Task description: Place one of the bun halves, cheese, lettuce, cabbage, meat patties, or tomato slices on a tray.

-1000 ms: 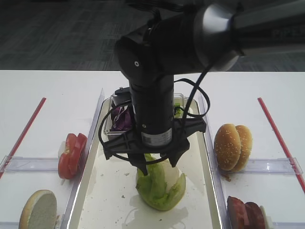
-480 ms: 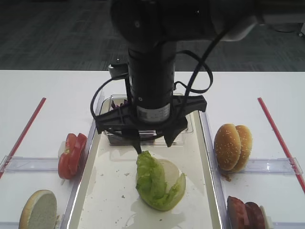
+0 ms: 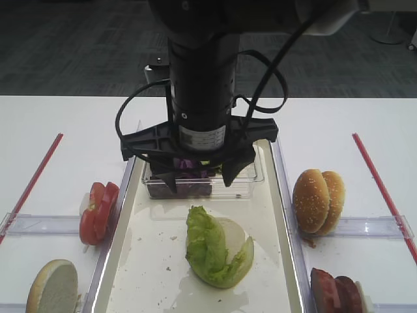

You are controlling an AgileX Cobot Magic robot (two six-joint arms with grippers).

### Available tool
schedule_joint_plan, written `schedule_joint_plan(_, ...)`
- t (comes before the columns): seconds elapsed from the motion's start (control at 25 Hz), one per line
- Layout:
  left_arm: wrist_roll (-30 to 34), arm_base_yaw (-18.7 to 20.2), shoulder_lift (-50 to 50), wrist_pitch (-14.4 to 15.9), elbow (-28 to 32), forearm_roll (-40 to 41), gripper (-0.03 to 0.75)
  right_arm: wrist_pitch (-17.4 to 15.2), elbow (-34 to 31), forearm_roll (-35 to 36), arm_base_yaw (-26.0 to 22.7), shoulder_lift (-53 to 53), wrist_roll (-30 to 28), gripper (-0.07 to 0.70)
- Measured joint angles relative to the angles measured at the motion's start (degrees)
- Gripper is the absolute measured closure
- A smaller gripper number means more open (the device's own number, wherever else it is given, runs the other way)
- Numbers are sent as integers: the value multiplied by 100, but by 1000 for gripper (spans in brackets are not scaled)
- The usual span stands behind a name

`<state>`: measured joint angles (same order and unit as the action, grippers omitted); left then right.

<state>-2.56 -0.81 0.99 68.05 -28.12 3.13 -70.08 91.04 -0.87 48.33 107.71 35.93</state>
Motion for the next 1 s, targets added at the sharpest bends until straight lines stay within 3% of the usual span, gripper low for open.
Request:
schedule_joint_plan(0.2,0,0,0,0,0,0,44,0,0,299,-172,-13,57,47)
schedule_joint_plan(0.76,0,0,0,0,0,0,44,-19,0,-49,-272,-222,170,38)
schedule_joint_plan(1.0,0,0,0,0,0,0,44,-19,0,170,-742,-224,-191,38)
